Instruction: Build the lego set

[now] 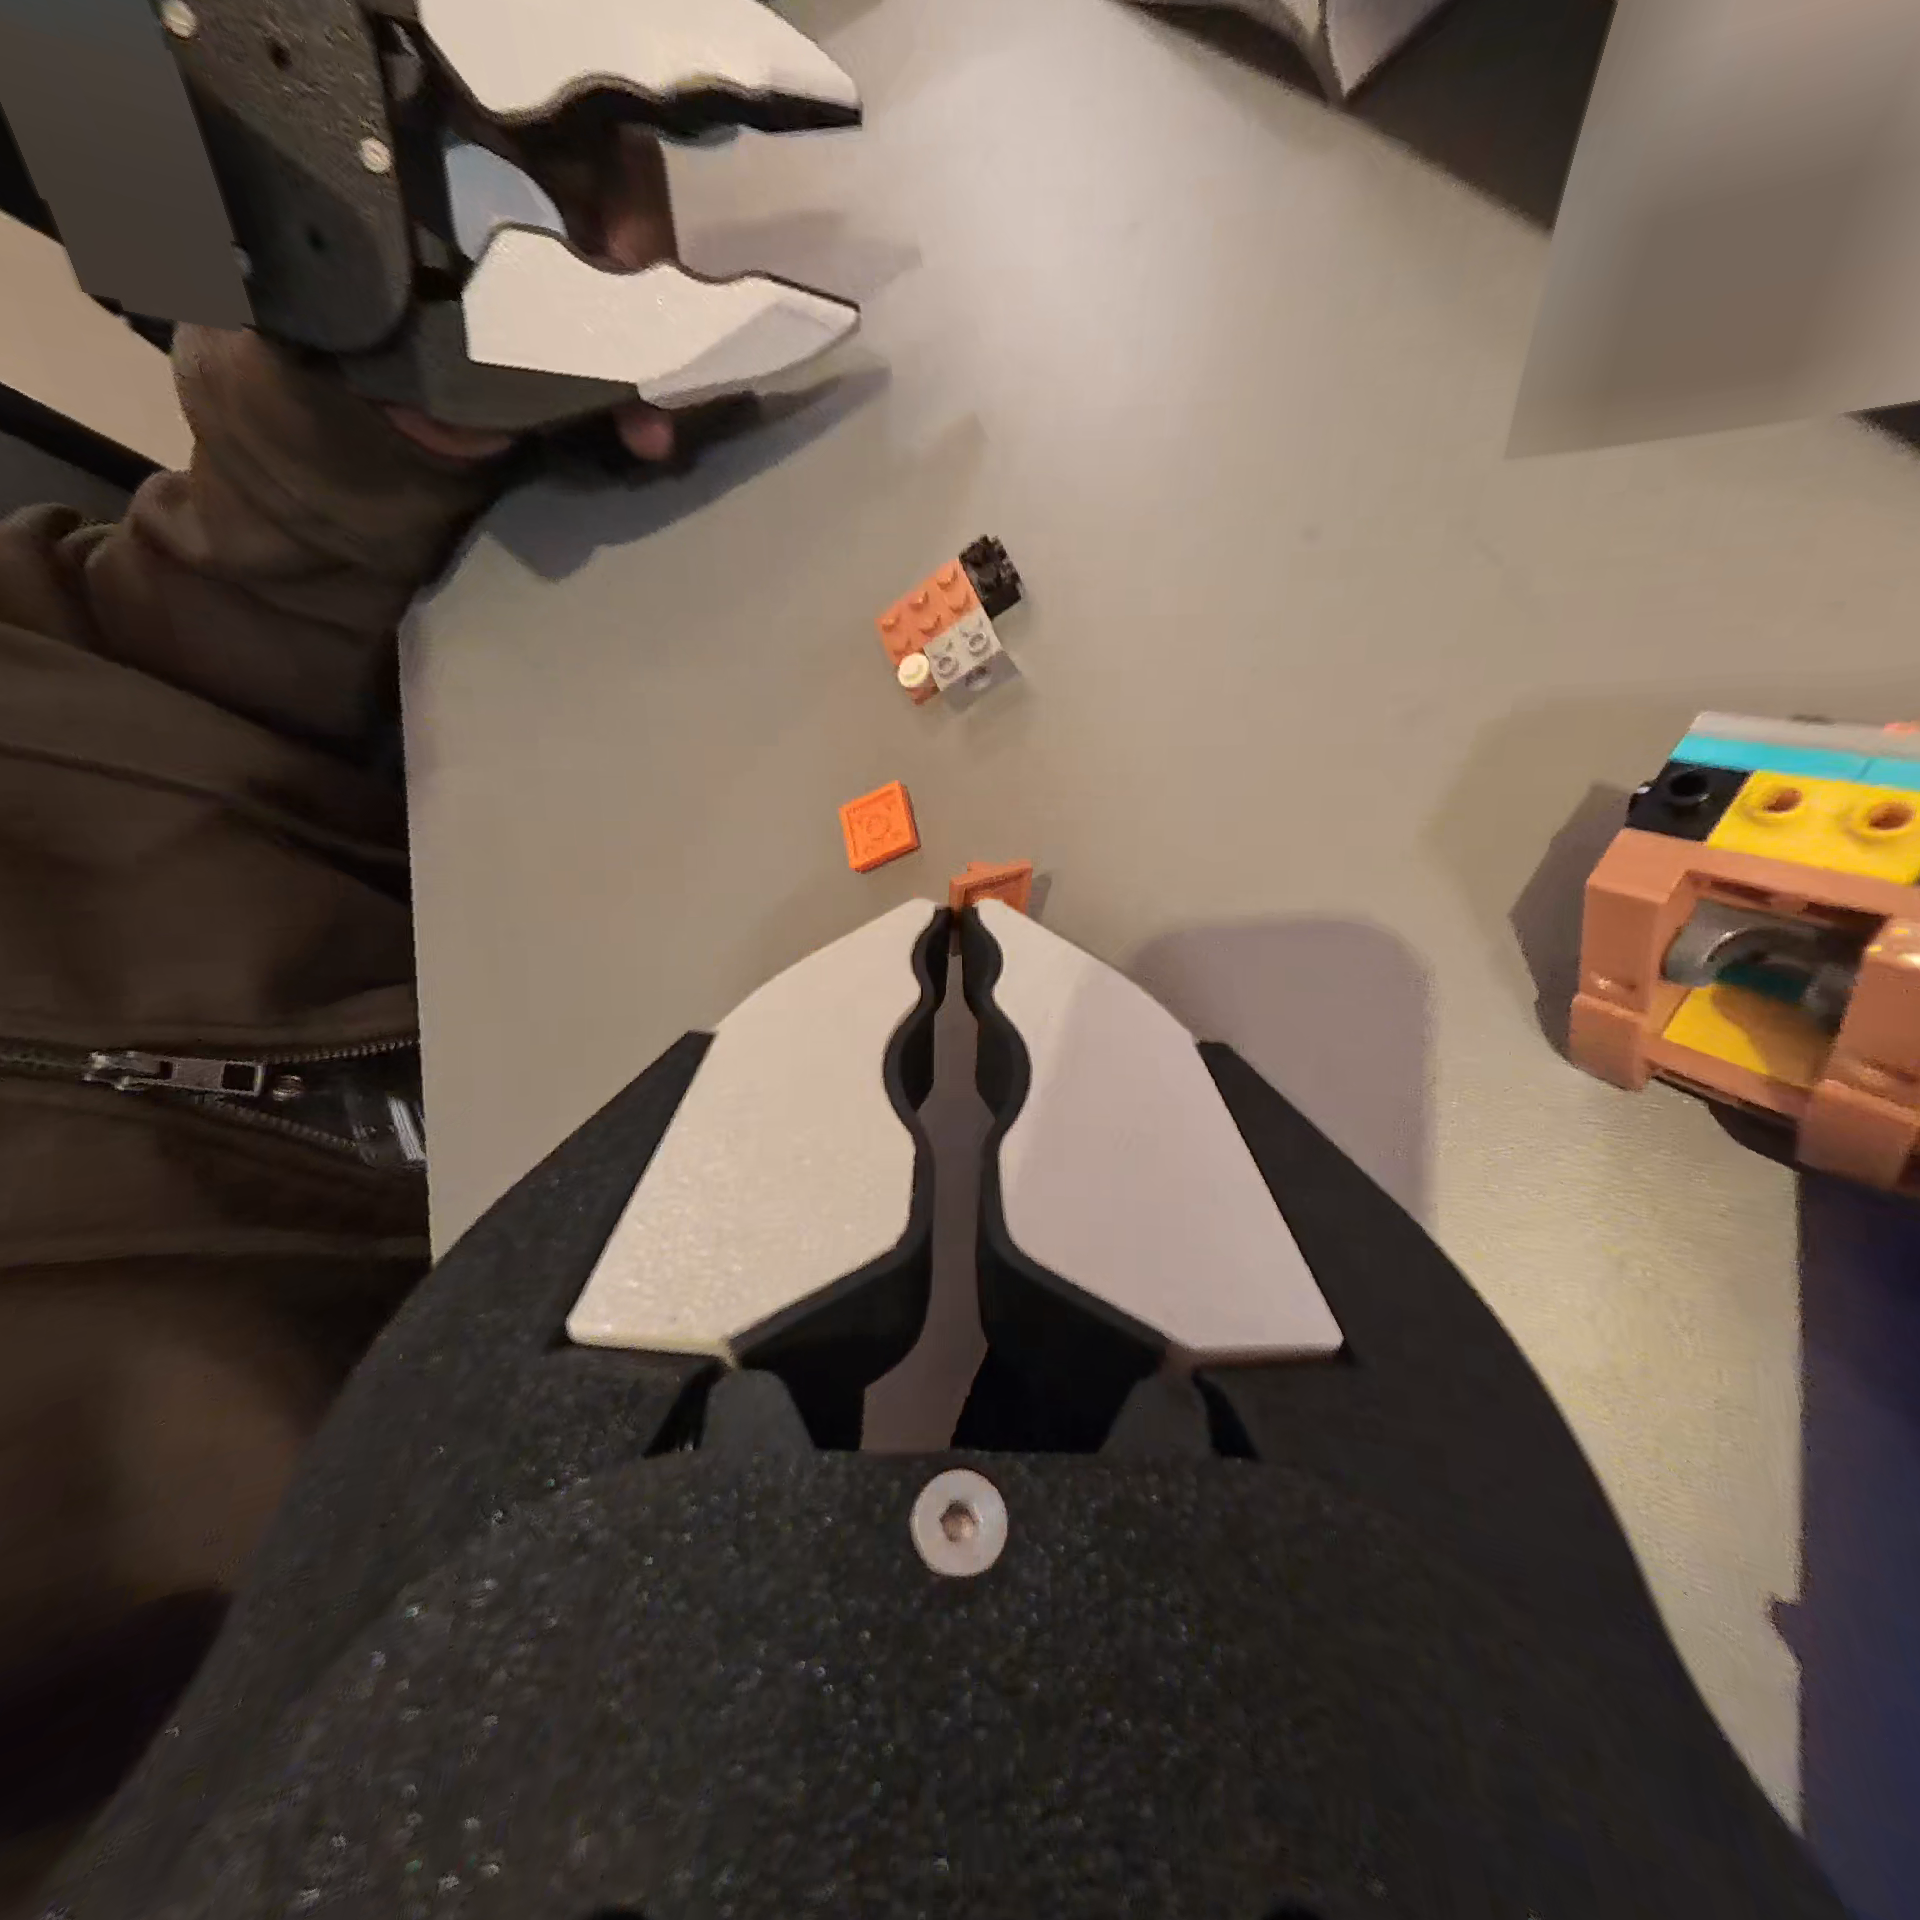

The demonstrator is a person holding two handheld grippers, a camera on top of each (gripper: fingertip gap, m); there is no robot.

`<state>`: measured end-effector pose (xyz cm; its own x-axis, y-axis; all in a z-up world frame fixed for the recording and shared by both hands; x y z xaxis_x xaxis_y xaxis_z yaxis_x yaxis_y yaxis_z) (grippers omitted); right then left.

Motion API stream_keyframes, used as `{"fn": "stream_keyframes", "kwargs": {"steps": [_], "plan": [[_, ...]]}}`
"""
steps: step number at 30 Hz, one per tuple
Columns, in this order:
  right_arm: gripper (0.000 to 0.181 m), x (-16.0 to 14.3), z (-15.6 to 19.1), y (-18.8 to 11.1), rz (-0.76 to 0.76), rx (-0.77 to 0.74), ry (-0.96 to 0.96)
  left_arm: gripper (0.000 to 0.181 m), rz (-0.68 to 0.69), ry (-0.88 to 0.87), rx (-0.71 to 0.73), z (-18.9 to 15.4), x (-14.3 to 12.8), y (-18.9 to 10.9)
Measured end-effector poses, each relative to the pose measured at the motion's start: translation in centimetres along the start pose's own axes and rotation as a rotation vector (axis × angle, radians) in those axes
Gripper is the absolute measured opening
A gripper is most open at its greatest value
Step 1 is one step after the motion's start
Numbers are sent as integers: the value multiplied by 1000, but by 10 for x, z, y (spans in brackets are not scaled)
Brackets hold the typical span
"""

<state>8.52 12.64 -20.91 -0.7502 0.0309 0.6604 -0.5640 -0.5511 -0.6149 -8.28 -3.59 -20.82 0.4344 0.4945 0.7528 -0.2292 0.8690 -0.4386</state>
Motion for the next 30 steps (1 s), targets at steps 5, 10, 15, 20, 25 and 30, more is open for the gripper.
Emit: {"fn": "stream_keyframes", "kwargs": {"steps": [5, 10, 15, 20, 25, 30], "plan": [[10, 0, -2, -2, 5, -20, -23, 34, -3, 7, 0, -1, 0, -1], [16, -8, 3, -18, -48, -62, -66, 34, -3, 6, 5, -1, 0, -1], [19, -37, 18, -33, -31, -140, -122, 34, -1, 5, 9, 0, 0, -1], [23, -55, 32, -35, -22, -169, -189, 34, 2, 10, 14, -1, 0, 0], [27, -53, 35, -24, 22, -235, -253, 34, -9, 21, 5, -5, 2, -2], [21, -52, 36, -17, 60, -283, -299, 34, -26, 34, 1, -9, 3, -6]]}}
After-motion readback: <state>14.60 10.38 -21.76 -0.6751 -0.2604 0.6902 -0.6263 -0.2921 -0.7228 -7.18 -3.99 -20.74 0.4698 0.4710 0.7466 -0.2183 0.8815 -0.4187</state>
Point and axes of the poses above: each gripper's, where its closed fingertips meet, y out along the fingers, x out of its top, z = x × y across the jaws, the point moved 6 cm from there along -y, back along the fingers, and after that the axes turned 2 degrees about -y, right-handed, at the moved point
